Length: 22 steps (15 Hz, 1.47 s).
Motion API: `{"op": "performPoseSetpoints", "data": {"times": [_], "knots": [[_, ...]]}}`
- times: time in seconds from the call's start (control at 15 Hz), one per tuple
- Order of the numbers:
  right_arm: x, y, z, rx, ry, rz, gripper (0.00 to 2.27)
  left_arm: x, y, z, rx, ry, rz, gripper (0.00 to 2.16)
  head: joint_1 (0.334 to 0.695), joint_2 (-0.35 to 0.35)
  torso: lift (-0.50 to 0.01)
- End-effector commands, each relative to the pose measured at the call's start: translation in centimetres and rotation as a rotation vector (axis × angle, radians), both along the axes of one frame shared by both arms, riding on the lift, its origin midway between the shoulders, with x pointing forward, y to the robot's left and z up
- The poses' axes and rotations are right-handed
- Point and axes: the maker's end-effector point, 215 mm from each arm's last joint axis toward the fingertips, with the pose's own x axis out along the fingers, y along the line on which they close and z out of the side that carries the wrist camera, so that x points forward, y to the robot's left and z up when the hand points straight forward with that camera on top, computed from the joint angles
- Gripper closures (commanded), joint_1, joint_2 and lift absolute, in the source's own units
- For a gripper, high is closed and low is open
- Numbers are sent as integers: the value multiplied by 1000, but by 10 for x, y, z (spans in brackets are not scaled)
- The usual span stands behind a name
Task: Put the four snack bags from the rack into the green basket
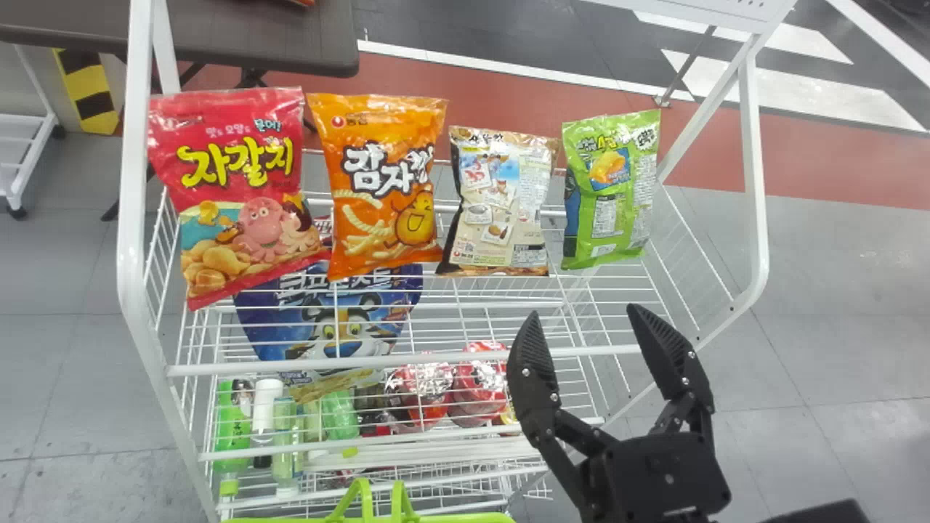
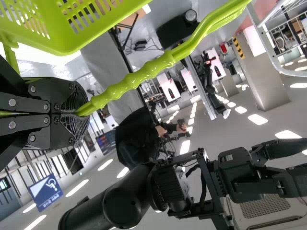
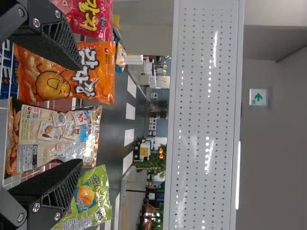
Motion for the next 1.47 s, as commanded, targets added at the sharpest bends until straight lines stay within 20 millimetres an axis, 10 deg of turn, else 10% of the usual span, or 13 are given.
{"op": "performPoseSetpoints", "data": {"times": [0.0,0.73,0.87,1.4], "knots": [[-1,1,0,0,-1,3,144,0,-1,0,0,-1,-2,2064,695,-350,-6],[-1,-2,-5,-2,0,-4,147,-3,-3,0,1,3,-6,2064,695,-350,-6],[22,-4,-51,-20,149,-12,147,-6,-7,1,1,-4,-20,2064,695,-350,-6],[169,93,-84,50,111,149,211,-14,-21,-4,27,17,-61,2064,695,-350,-6]]}}
